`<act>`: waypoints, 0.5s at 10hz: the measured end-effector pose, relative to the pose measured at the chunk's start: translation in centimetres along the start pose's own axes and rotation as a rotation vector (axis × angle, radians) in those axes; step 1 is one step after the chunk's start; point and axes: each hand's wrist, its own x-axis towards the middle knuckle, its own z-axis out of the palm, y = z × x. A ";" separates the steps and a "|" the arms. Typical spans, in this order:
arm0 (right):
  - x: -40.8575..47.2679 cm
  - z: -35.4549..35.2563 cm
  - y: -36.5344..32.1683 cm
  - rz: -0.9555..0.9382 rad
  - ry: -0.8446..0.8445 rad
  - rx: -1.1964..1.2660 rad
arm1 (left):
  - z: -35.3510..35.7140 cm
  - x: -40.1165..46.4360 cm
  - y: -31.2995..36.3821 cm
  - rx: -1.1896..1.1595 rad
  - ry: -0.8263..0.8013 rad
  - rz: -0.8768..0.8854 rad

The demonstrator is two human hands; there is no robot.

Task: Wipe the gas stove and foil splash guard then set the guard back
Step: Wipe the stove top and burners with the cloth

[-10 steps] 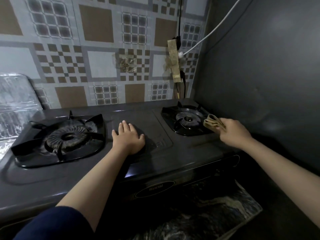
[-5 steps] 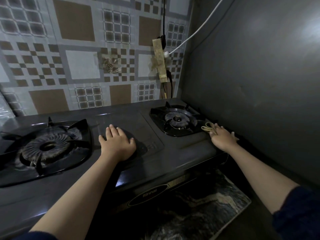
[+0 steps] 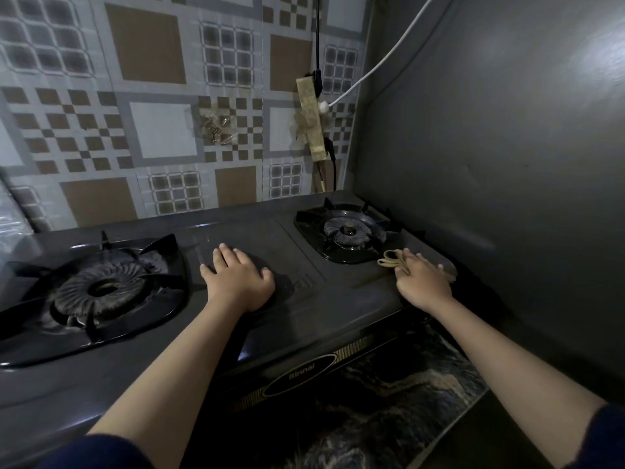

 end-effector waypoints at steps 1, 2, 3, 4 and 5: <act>-0.7 0.4 -0.7 -0.013 0.030 -0.001 | -0.1 -0.1 0.0 -0.002 -0.001 0.000; -1.1 0.4 -1.0 -0.005 0.029 0.020 | -0.1 -0.1 0.0 -0.003 -0.002 0.000; -1.6 0.6 -1.6 -0.014 0.032 0.041 | -0.1 -0.1 0.0 0.000 0.002 -0.001; -2.5 1.5 -2.5 -0.041 0.054 0.060 | -0.1 0.0 0.0 0.002 -0.002 0.000; -2.9 1.7 -3.0 -0.031 0.074 0.076 | 0.0 0.0 0.0 0.001 -0.003 0.001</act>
